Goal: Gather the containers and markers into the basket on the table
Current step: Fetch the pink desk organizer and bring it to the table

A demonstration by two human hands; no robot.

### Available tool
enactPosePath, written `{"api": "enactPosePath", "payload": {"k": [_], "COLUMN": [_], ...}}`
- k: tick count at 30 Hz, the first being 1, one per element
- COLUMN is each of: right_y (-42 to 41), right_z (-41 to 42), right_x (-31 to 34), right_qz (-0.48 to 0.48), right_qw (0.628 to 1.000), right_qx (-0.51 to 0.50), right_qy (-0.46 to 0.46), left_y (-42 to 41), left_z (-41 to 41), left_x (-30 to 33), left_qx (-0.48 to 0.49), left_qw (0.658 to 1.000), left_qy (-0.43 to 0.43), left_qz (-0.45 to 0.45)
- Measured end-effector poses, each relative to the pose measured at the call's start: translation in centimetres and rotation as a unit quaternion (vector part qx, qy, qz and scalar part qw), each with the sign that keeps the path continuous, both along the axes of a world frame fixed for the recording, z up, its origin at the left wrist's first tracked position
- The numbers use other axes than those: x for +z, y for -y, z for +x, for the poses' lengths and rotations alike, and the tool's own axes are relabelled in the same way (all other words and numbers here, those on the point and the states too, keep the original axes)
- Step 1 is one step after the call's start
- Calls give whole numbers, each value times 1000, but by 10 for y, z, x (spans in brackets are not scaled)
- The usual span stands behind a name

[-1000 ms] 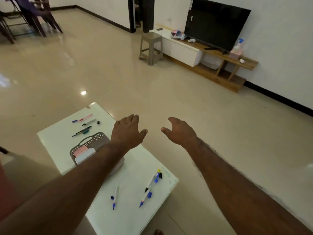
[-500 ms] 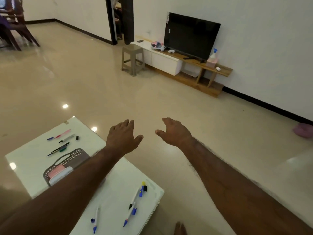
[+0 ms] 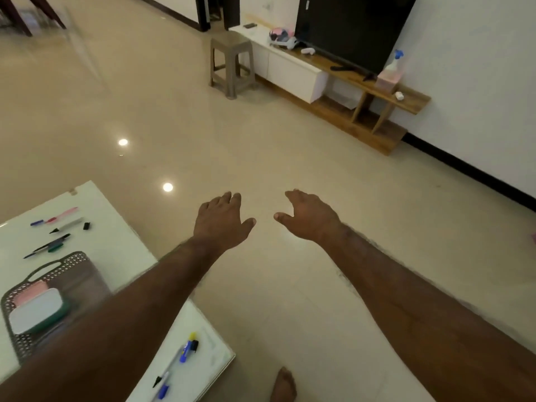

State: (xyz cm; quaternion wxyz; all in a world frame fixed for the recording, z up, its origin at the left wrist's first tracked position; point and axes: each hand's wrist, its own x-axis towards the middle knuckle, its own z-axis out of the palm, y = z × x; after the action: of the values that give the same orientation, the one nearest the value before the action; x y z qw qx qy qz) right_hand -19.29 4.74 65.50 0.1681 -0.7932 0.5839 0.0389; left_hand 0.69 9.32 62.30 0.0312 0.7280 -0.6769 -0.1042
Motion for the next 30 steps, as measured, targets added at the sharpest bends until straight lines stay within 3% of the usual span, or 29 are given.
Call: {"api": "enactPosePath", "payload": {"k": [13,30], "right_y": [141,342], "right_z": [0,181], "right_x": [-12,12], "right_qz": [19,13], "right_qw": [997,977], "right_qx": [67,214], "right_qy": [15,14], "left_y": [116,271], "left_z": [-4,140], "left_x": [-7,19], "left_qx": [75,208], "left_qw": [997,978], "left_qy": [3,2], "left_qz": [10,-24]}}
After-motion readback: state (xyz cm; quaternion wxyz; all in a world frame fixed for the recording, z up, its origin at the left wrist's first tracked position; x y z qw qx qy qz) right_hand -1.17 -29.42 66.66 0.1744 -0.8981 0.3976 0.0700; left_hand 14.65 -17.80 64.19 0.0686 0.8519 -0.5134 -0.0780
